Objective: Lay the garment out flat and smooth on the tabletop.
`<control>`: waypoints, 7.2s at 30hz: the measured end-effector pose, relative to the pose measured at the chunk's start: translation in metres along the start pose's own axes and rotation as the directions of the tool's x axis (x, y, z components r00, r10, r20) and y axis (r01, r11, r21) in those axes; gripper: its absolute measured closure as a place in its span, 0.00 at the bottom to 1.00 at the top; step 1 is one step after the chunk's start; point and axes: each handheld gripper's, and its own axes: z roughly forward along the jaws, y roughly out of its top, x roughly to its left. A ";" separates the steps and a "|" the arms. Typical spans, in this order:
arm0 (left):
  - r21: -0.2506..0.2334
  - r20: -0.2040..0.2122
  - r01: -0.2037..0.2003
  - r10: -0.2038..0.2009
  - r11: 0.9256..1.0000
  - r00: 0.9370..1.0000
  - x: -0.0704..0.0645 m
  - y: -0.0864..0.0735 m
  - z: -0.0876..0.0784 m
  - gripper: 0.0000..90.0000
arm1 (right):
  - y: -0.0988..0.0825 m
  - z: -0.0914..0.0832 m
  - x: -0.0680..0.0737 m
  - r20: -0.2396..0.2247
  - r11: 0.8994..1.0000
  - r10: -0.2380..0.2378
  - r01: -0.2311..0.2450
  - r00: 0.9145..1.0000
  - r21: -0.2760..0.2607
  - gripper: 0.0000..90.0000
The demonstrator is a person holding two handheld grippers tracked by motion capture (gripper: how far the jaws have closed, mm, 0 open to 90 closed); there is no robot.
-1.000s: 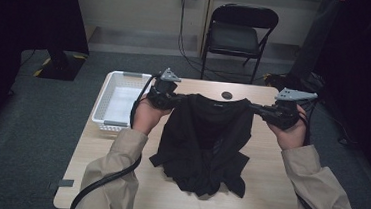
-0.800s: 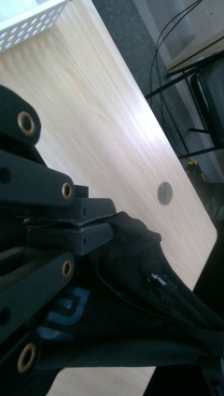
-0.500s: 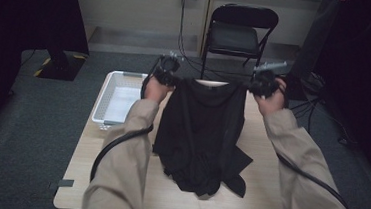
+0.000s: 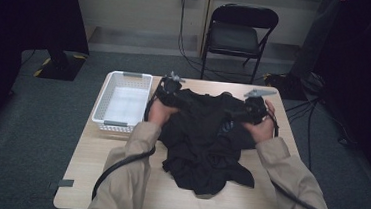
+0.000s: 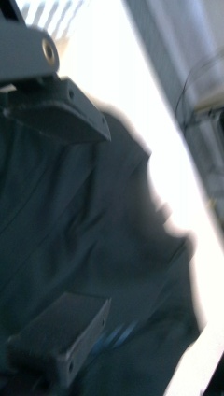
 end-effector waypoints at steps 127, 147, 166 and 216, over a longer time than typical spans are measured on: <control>0.026 0.199 -0.175 0.167 0.984 0.966 -0.085 -0.157 -0.017 0.12 | -0.145 -0.088 -0.035 0.221 0.993 0.072 -0.090 0.973 0.073 0.66; 0.028 0.204 -0.182 0.173 0.983 0.964 -0.091 -0.160 -0.019 0.12 | -0.181 -0.116 -0.033 0.197 0.977 0.197 -0.210 0.960 0.047 0.77; 0.028 0.205 -0.176 0.167 0.984 0.964 -0.091 -0.159 -0.019 0.12 | -0.159 -0.068 0.068 -0.051 0.988 -0.003 0.011 0.999 0.157 0.15; 0.045 -0.217 0.179 -0.166 0.983 0.962 0.011 -0.146 -0.022 0.72 | -0.163 -0.067 0.070 -0.042 0.990 -0.027 0.033 0.999 0.134 0.13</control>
